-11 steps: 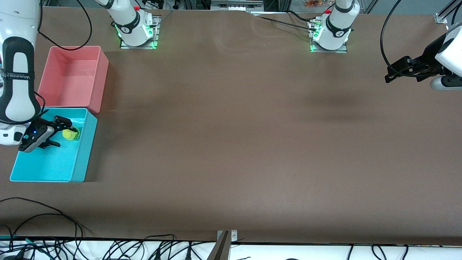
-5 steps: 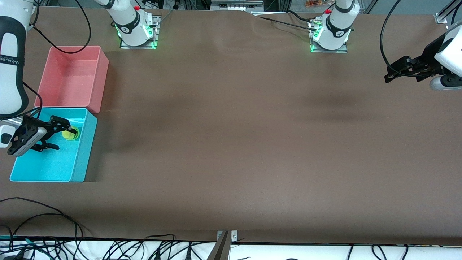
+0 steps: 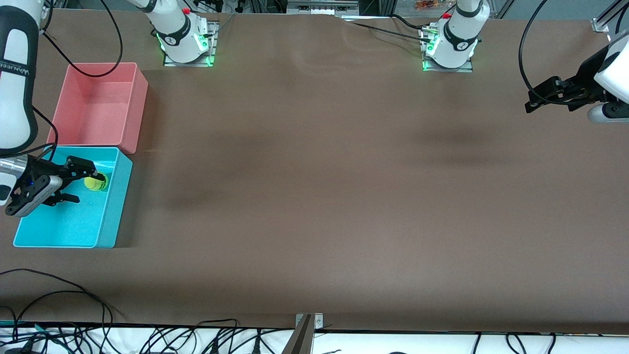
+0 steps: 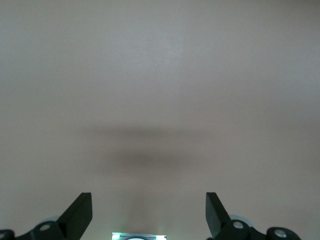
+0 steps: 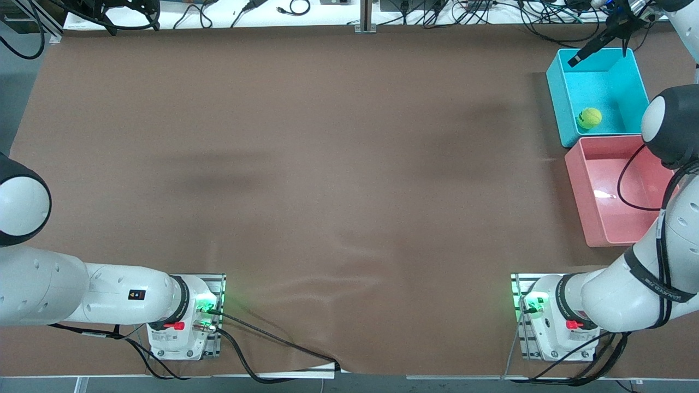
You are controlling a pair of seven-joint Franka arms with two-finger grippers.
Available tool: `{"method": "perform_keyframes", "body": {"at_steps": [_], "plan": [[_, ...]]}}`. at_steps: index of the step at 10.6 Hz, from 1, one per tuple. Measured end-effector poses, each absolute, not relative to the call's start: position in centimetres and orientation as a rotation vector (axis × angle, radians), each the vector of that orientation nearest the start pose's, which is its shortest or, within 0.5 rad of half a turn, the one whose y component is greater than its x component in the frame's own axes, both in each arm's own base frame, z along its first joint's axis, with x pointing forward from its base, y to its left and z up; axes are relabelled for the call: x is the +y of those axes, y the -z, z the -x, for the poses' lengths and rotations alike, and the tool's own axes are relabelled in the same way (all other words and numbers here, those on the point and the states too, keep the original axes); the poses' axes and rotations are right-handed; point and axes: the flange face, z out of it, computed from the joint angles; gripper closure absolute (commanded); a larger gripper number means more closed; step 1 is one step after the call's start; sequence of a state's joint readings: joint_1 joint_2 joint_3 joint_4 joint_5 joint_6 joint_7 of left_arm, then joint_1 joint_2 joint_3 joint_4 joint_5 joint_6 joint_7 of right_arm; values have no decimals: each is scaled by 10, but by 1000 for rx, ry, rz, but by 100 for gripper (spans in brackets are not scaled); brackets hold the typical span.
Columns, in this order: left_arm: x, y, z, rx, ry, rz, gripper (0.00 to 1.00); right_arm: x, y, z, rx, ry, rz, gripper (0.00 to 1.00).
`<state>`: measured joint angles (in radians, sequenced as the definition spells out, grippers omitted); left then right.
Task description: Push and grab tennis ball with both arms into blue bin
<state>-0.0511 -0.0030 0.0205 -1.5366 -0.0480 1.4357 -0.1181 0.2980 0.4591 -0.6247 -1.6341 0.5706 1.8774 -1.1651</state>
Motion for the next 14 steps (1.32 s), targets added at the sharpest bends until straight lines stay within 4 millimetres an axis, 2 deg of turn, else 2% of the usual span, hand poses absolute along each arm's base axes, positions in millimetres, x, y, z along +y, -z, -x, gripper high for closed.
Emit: {"method": "perform_keyframes", "body": {"at_steps": [3,5,8,10,12,14], "plan": [[-22,-631,-539,-132,-161,3175,0,-110,-430,-652,-857,95,2750,0],[-22,-631,-539,-134,-161,3175,0,-96,-448,-656,-814,74,2802,0],[-20,-631,-539,-139,-160,3175,0,-48,-478,-653,-764,35,2882,0],[-18,-631,-539,-144,-160,3175,0,-17,-498,-649,-658,23,2947,0],[-16,-631,-539,-149,-160,3175,0,-9,-517,-642,-613,36,2990,0],[-16,-631,-539,-149,-160,3175,0,-14,-534,-635,-495,42,3019,0]]}}
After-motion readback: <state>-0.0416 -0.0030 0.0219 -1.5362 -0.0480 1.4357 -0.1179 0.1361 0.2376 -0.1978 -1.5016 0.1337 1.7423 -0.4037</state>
